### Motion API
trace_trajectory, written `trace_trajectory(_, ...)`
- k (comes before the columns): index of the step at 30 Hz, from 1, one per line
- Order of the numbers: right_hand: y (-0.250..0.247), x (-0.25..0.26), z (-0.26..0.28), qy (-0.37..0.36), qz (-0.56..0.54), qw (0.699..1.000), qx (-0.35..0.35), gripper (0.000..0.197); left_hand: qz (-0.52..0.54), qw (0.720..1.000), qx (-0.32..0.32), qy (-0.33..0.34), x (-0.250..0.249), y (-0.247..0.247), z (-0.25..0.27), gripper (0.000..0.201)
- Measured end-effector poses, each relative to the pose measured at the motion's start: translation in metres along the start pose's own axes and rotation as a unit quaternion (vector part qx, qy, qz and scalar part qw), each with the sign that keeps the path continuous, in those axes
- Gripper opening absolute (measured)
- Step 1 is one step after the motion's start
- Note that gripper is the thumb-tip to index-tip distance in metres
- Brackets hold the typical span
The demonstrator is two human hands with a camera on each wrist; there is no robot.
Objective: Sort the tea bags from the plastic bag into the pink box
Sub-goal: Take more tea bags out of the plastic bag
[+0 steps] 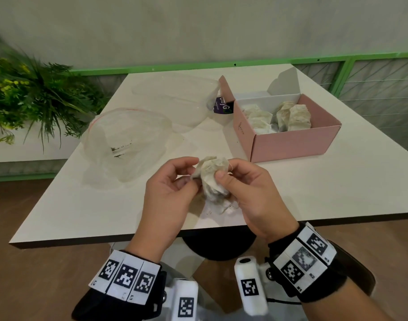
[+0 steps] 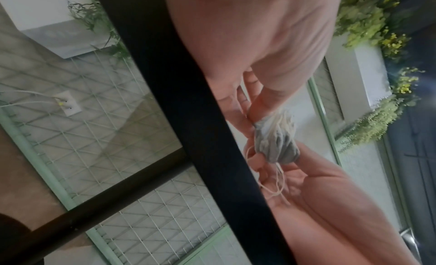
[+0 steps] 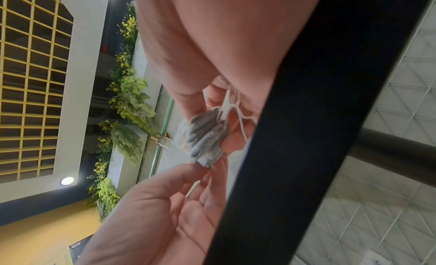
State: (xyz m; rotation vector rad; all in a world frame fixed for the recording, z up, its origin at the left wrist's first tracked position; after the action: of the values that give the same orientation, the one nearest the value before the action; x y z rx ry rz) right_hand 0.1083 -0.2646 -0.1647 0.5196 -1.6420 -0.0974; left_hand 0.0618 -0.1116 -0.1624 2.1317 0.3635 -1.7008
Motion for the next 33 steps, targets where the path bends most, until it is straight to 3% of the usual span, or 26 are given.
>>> trace_trajectory(5,0.000,0.002,0.002,-0.001,0.002,1.000,-0.006,0.016,-0.073,0.995,0.055,0.032,-0.002,0.007,0.008,0.032)
trace_trajectory(11,0.000,0.002,0.004,-0.003,0.029,1.000,-0.009,0.016,-0.005,0.999,0.040,0.008,-0.002,0.001,0.006,0.008)
trace_trajectory(16,-0.002,0.000,0.002,0.025,0.013,0.999,-0.032,0.010,-0.026,0.999,0.016,0.027,-0.002,-0.001,0.003,0.008)
trace_trajectory(20,-0.005,0.000,0.000,0.053,-0.037,0.996,-0.059,0.005,-0.013,1.000,-0.011,0.001,0.002,-0.006,0.001,0.010)
trace_trajectory(27,-0.002,0.000,0.003,0.041,-0.005,0.999,-0.028,0.007,0.002,0.998,0.055,-0.024,-0.002,0.001,0.004,0.014)
trace_trajectory(33,-0.002,0.001,0.004,0.042,0.001,0.999,-0.030,0.008,-0.008,0.999,0.041,-0.007,-0.003,0.001,0.004,0.014)
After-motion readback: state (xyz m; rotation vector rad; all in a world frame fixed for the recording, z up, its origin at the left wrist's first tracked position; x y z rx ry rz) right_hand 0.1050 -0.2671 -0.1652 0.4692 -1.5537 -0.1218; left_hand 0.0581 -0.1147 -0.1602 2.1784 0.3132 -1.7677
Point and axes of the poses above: each hand's wrist, its own z-axis away from the middle knuckle, its own y-axis out of the palm, x = y × z, the point moved 3 cm from there along -z, towards the middle knuckle, and after that the axes turned 7 degrees about -x, right-handed, at the moved point
